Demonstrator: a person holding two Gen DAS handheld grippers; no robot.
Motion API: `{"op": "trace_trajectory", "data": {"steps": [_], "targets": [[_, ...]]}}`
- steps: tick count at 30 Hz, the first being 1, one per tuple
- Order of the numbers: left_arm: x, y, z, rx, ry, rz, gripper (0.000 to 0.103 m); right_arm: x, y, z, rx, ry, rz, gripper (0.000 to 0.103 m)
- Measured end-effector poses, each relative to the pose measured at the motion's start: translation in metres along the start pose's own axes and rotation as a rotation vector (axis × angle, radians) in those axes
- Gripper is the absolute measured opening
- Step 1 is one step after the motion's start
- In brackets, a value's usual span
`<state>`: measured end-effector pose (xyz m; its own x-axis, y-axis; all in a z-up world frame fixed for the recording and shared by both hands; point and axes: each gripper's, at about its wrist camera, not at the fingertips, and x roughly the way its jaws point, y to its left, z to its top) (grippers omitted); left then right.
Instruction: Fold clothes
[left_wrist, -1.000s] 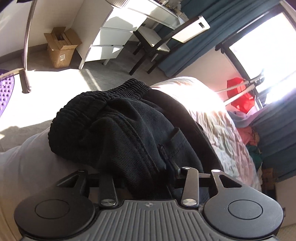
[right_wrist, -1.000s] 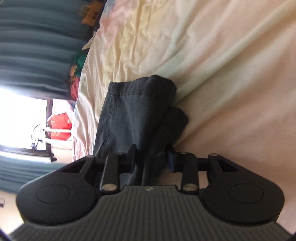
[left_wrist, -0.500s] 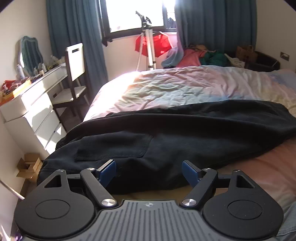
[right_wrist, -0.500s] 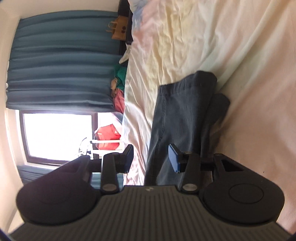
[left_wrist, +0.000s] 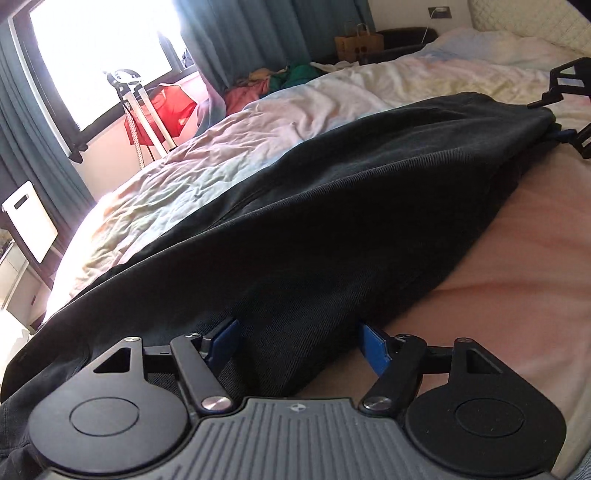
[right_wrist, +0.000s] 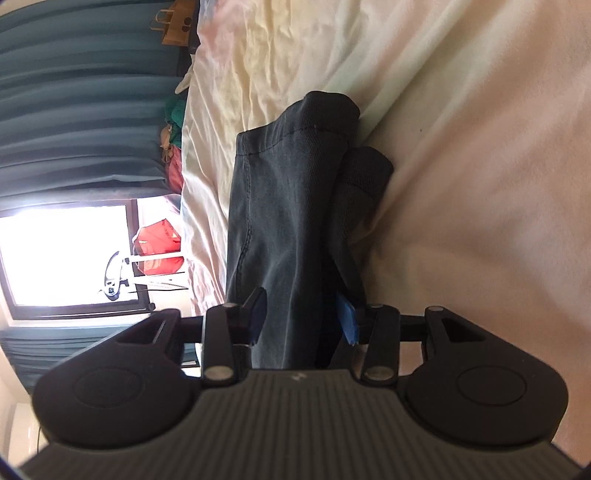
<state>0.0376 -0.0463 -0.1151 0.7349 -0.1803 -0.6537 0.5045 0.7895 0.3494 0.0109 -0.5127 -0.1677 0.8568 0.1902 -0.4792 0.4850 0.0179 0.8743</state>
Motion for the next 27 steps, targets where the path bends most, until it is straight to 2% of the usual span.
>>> {"op": "trace_trajectory", "data": {"steps": [4, 5, 6, 7, 9, 10, 12, 16, 20, 23, 27], "targets": [[-0.002, 0.005, -0.005, -0.029, -0.059, -0.022, 0.057, 0.01, 0.008, 0.006, -0.077, -0.011, -0.017, 0.044], [-0.003, 0.007, -0.004, -0.035, -0.075, -0.034, 0.049, 0.012, 0.011, 0.007, -0.103, -0.02, -0.023, 0.043], [-0.004, 0.008, -0.003, -0.044, -0.087, -0.05, 0.041, 0.014, 0.014, 0.009, -0.13, -0.028, -0.029, 0.038], [-0.004, 0.008, -0.003, -0.052, -0.096, -0.064, 0.036, 0.015, 0.017, 0.01, -0.156, -0.037, -0.036, 0.029], [-0.003, 0.009, -0.003, -0.06, -0.109, -0.085, 0.019, 0.016, 0.019, 0.012, -0.191, -0.063, -0.054, 0.014], [-0.003, 0.009, -0.004, -0.062, -0.116, -0.095, 0.017, 0.016, 0.02, 0.012, -0.206, -0.076, -0.06, 0.009], [-0.006, 0.009, -0.005, -0.063, -0.137, -0.092, 0.006, 0.015, 0.023, 0.014, -0.236, -0.097, -0.056, 0.006], [-0.025, 0.019, -0.004, -0.091, -0.188, -0.125, 0.003, 0.011, 0.032, 0.017, -0.303, -0.13, -0.038, 0.005], [-0.048, 0.03, -0.007, -0.13, -0.216, -0.182, 0.003, 0.0, 0.035, 0.012, -0.303, -0.155, -0.049, 0.005], [-0.054, 0.026, -0.012, -0.105, -0.191, -0.207, 0.003, -0.011, 0.034, 0.009, -0.284, -0.174, -0.05, 0.005], [-0.042, 0.016, -0.015, -0.086, -0.116, -0.196, 0.003, -0.011, 0.022, 0.012, -0.266, -0.141, -0.111, 0.005]]}}
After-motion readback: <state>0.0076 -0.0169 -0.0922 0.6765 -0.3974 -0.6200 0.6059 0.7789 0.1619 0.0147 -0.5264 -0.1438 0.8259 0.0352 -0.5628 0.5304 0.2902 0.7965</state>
